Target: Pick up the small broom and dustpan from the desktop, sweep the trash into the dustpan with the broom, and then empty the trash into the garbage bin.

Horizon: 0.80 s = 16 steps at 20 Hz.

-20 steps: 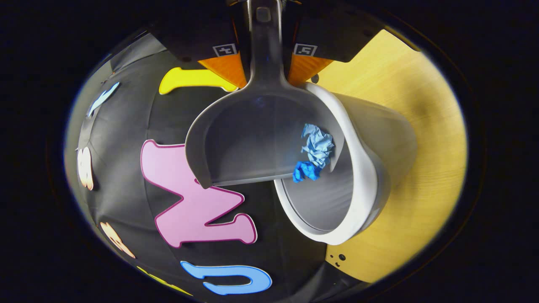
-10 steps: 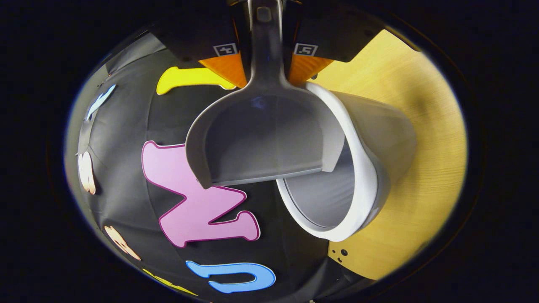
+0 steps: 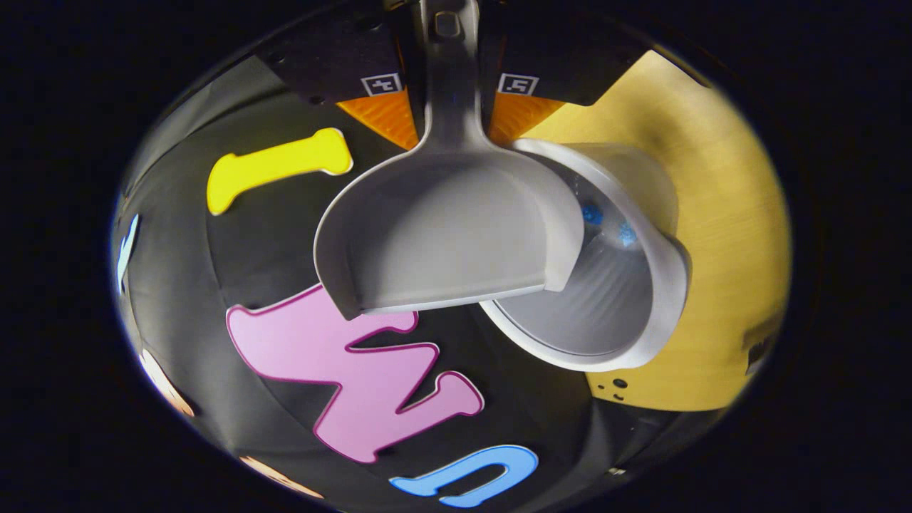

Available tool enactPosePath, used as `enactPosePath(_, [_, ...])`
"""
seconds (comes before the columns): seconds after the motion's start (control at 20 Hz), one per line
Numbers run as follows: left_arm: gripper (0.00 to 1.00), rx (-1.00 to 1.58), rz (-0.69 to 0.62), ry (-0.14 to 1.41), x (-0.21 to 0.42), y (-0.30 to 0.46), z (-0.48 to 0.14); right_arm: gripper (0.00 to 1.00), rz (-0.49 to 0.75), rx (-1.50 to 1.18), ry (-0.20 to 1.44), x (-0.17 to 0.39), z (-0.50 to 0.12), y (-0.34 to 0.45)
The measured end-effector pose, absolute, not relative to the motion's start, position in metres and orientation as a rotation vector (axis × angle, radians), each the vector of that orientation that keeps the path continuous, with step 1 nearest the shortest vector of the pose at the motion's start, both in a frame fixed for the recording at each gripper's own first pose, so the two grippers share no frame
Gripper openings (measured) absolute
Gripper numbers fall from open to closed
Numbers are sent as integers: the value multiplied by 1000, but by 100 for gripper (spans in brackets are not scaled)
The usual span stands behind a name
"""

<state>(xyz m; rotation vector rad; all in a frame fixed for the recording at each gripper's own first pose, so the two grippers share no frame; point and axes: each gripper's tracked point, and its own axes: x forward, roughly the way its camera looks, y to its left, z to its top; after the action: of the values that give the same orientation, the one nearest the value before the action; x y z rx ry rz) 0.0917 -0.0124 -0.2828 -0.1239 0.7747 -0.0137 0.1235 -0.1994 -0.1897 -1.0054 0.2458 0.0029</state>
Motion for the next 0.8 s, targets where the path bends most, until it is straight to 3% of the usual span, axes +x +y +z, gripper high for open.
enactPosePath(0.2, [27,-142,1,748,92,-20,-273,34,47,-778,323,121,-192,-197])
enactPosePath(0.25, [30,-135,-10,741,94,-24,-272,34,57,-713,345,118,-193,-195])
enactPosePath(0.3, [27,-121,-24,738,96,-26,-271,34,66,-650,357,115,-191,-190])
enactPosePath(0.4, [30,-96,-58,735,99,-29,-270,34,71,-573,348,107,-179,-181])
enactPosePath(0.8, [27,18,-183,694,107,6,-261,34,45,-331,367,53,-153,-115])
